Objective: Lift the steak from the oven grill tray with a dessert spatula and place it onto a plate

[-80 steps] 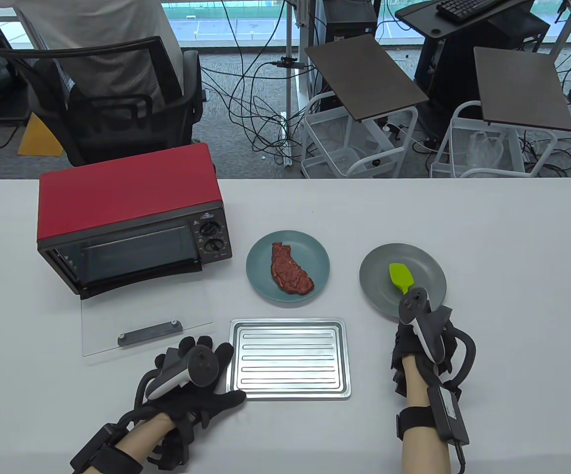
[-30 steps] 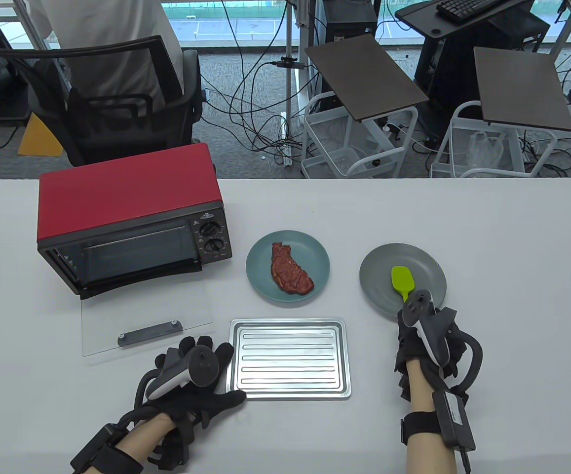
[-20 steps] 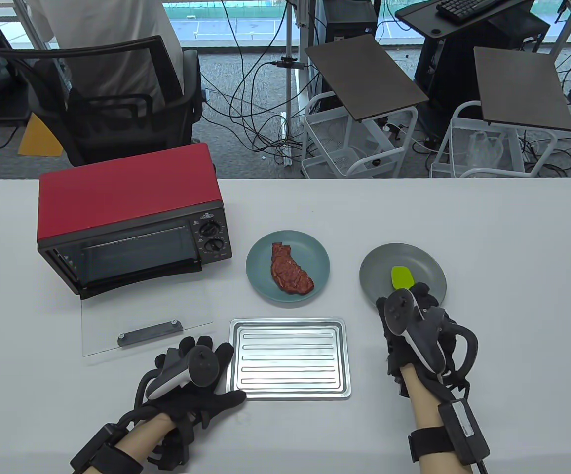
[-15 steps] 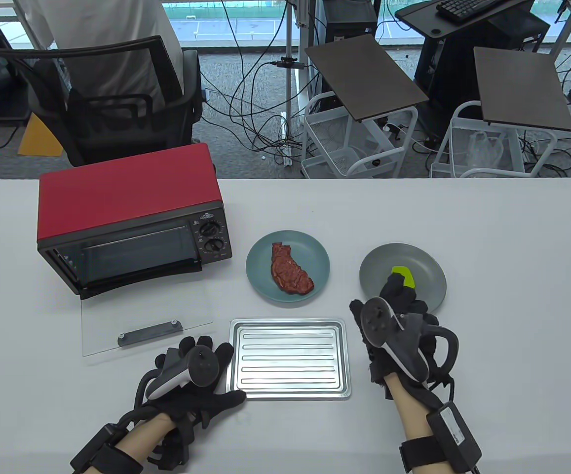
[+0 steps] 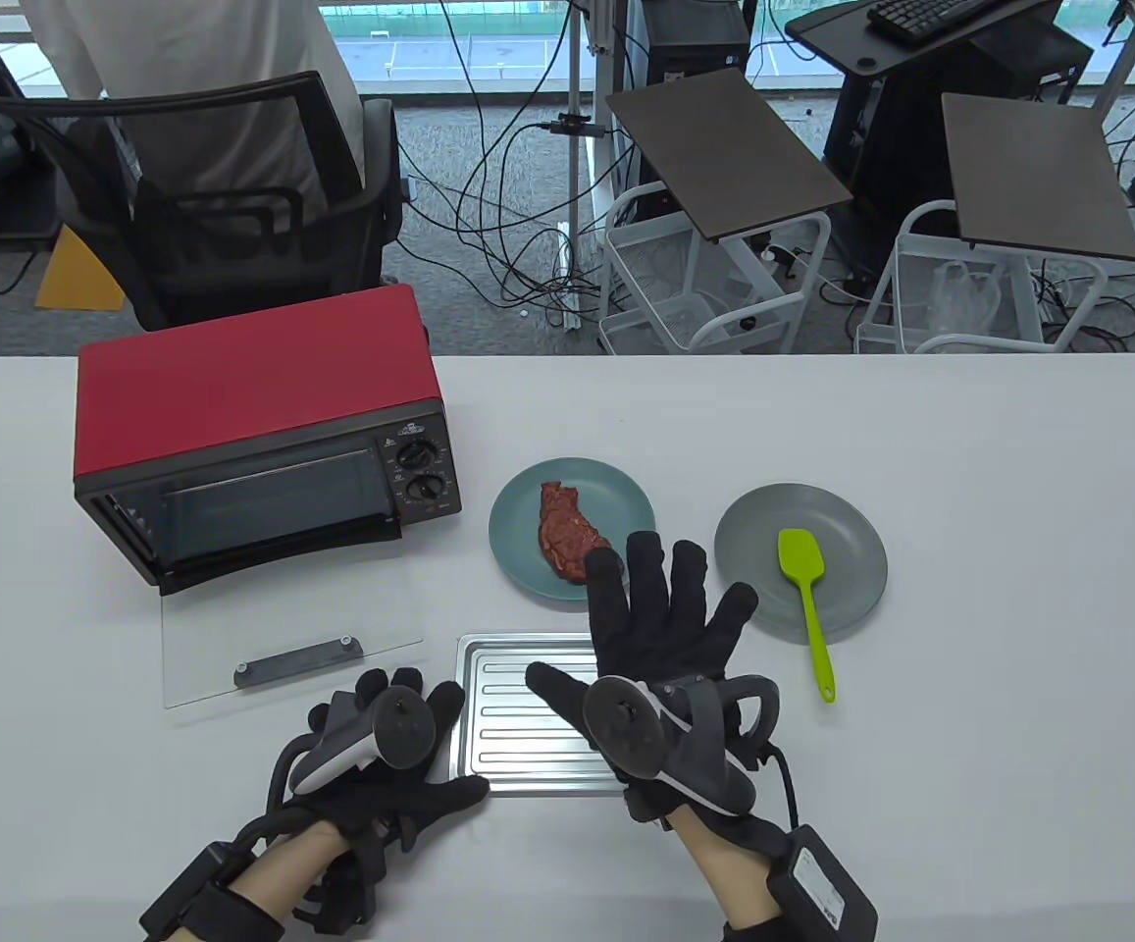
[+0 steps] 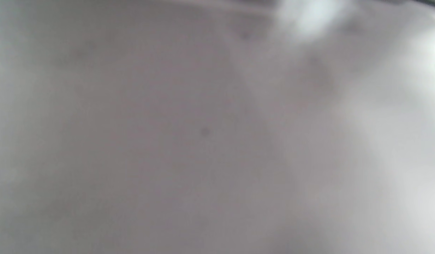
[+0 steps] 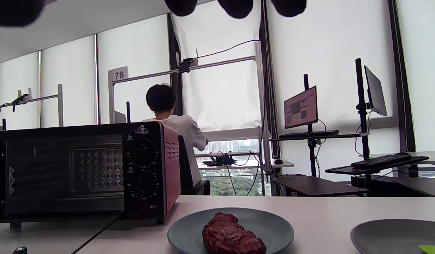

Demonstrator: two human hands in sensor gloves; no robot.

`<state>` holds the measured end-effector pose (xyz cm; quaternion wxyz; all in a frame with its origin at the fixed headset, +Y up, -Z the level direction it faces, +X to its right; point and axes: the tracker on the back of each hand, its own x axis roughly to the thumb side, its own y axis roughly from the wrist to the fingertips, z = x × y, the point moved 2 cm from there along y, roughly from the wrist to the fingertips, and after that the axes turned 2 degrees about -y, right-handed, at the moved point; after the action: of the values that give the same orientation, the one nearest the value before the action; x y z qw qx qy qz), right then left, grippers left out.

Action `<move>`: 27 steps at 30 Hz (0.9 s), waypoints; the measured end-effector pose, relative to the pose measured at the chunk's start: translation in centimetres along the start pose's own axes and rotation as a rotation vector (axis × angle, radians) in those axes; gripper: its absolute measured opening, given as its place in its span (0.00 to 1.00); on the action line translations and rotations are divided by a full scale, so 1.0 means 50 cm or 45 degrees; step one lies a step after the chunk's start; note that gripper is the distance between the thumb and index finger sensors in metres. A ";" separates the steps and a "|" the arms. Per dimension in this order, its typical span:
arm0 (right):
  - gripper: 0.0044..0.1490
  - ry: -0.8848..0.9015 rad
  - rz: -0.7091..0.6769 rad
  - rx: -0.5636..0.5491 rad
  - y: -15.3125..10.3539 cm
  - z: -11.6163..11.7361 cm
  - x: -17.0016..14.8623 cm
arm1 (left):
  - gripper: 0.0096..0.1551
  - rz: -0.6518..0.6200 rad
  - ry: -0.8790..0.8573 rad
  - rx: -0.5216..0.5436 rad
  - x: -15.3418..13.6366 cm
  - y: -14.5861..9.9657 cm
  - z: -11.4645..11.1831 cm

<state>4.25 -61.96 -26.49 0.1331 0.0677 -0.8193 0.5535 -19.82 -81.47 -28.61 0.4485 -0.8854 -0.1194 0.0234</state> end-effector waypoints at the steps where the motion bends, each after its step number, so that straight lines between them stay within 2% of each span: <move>1: 0.68 -0.014 -0.015 -0.011 -0.003 0.001 0.007 | 0.61 0.000 0.000 0.000 0.000 0.000 0.000; 8: 0.69 -0.032 -0.022 0.072 -0.017 0.029 0.034 | 0.61 0.000 0.000 0.000 0.000 0.000 0.000; 16: 0.68 -0.094 0.006 0.269 -0.030 0.111 0.036 | 0.61 -0.003 0.002 -0.001 0.000 0.000 0.000; 20: 0.70 -0.049 0.059 0.364 -0.037 0.141 0.031 | 0.61 -0.003 0.001 -0.002 -0.001 0.001 0.000; 27: 0.69 -0.142 0.015 0.367 -0.045 0.171 0.024 | 0.61 -0.002 0.003 0.000 -0.001 0.001 0.000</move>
<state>2.45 -70.70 -27.13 0.0731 0.1120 -0.7380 0.6614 -19.86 -81.49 -28.64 0.4486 -0.8854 -0.1196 0.0221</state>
